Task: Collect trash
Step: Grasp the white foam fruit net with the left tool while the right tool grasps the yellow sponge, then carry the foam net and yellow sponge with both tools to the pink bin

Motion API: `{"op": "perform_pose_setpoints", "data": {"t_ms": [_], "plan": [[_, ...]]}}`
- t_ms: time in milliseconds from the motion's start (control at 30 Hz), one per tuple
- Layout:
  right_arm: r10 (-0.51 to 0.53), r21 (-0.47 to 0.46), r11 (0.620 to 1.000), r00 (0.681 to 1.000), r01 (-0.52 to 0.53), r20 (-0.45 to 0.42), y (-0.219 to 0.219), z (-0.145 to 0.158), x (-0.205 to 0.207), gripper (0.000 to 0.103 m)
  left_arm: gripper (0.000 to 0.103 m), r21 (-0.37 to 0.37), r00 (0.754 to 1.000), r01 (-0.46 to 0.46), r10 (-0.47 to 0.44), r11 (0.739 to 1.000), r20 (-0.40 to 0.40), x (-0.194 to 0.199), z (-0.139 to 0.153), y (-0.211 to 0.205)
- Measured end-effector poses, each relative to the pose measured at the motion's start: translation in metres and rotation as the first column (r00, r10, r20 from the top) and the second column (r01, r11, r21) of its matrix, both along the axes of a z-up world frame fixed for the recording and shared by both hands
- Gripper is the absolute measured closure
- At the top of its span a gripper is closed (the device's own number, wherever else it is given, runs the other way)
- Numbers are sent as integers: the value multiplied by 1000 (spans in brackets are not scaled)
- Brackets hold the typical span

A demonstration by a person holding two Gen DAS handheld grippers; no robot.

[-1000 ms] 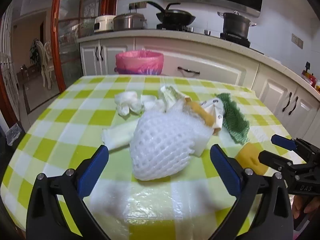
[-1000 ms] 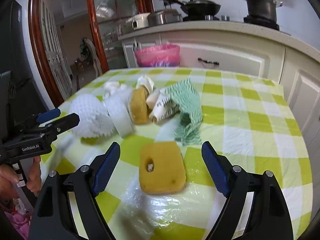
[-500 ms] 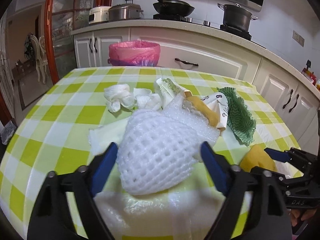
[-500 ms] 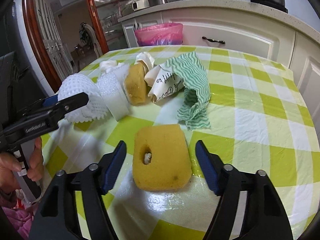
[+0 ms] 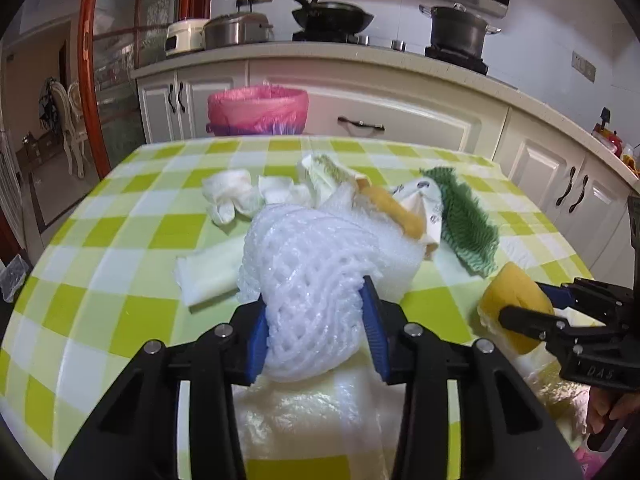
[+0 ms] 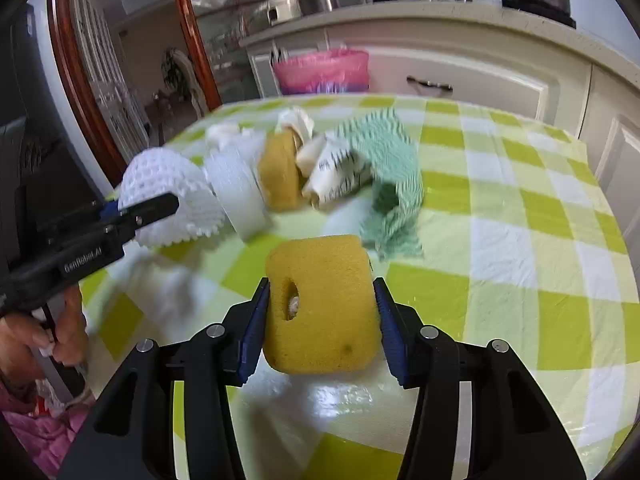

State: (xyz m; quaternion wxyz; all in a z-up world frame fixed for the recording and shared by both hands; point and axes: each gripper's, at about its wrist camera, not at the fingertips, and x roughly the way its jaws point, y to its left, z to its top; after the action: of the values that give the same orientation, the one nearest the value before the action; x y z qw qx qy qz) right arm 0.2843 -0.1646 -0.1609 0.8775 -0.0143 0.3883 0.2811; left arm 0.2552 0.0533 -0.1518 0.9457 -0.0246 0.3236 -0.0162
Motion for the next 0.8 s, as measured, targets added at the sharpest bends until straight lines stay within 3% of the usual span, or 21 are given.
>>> {"op": "perform_pose_setpoints", "data": {"t_ms": [367,800], "plan": [[-17,92,996,994,7,105,-1,45,-10,54,64,29,996,23,-26,999,82,-37,29,-10],[-13,145,989,987,-10,160,13,70,-14,54,64,-35,988,2,4,999,155,-40,54,-4]]}}
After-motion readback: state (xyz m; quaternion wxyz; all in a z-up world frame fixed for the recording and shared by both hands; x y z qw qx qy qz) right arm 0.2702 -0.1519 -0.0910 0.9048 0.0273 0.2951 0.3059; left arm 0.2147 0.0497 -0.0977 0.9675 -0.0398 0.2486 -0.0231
